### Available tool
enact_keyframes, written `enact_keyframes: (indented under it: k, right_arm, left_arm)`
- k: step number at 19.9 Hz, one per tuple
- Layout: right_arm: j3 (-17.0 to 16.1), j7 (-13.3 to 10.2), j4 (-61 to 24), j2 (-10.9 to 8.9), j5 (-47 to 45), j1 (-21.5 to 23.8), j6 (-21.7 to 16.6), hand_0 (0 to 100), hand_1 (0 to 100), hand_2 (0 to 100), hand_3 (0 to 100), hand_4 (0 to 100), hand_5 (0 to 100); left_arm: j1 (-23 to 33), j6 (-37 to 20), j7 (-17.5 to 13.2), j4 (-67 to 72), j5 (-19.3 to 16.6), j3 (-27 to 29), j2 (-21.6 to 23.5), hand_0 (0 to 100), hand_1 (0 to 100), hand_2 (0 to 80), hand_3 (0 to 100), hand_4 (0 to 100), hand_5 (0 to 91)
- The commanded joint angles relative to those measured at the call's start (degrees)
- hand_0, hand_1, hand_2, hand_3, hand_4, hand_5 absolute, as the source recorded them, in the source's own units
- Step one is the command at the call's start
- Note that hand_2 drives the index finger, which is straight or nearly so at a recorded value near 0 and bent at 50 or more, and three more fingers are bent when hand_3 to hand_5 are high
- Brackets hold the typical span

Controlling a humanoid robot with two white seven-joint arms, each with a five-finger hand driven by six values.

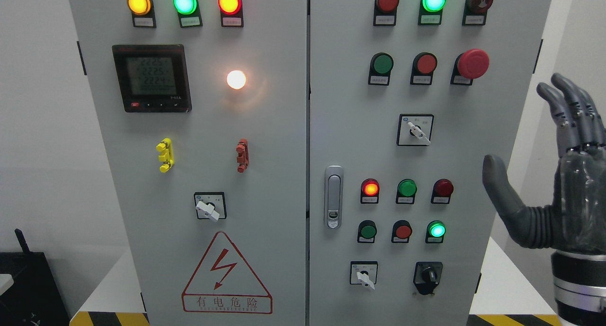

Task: Rotate and turn off gray switch

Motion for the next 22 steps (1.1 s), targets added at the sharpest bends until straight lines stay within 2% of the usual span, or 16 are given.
enact_keyframes:
  k: [1,3,4,6,10,12,13,16,19,22]
  right_arm:
    - [-0.1,-0.1,0.5,-0.23,-0.1,-0.2,0.1,41,20,15,38,29,19]
    - [-0.1,-0.1,0.8,-0.23,-0.1,-0.3,0.1,40,23,22,51,41,41]
    - [-0.1,-0.1,0.9,-0.14,-0.1,-0.3,0.1,40,25,26,54,45,48]
    - [0.0,-0.1,1.3,-0.05,-0.2,-0.3,0.6,39,29,29,57,51,57]
    - [0.5,-0.1,1.5,-0.05,-0.6,-0.3,2.7,31,37,31,64,67,84]
    - [0.6,0.0,1.6,0.21,-0.6,-0.4,4.2,29,38,31,66,73,91]
    - [0.7,-0.1,1.6,0.21,-0.6,-0.4,4.7,27,37,31,71,80,99]
    - [1.6,0.0,1.8,0.3,-0.7,-0.4,6.9,25,35,36,81,90,100]
    - [3.5,0.0,2.1,0.3,-0.7,-0.4,10.1,23,34,40,88,92,100]
    - [4.3,0.0,3.1,0.3,-0.7,-0.5,11.3,21,34,42,92,94,100]
  left_arm:
    - [-0.5,0.0,0.0,-1.4,1.1,0.4,0.0,12,39,0.0,0,0,0.0]
    - [-0.5,0.0,0.0,-1.4,1.1,0.4,0.0,12,39,0.0,0,0,0.0]
    - [-0.5,0.0,0.0,-1.4,1.1,0.4,0.1,12,39,0.0,0,0,0.0]
    - [-0.5,0.0,0.0,-1.4,1.1,0.4,0.0,12,39,0.0,0,0,0.0]
    - [-0.5,0.0,0.0,-1.4,1.1,0.4,0.1,12,39,0.0,0,0,0.0]
    - [-0.5,0.0,0.0,-1.4,1.1,0.4,0.1,12,39,0.0,0,0,0.0]
    - [-0.5,0.0,0.0,-1.4,1.1,0.4,0.1,12,39,0.0,0,0,0.0]
    - [-0.5,0.0,0.0,-1.4,1.1,0.4,0.0,12,39,0.0,0,0,0.0]
    - [-0.5,0.0,0.0,-1.4,1.1,0.4,0.1,12,39,0.0,0,0,0.0]
    - [-0.5,0.0,0.0,-1.4,1.1,0.4,0.1,12,39,0.0,0,0,0.0]
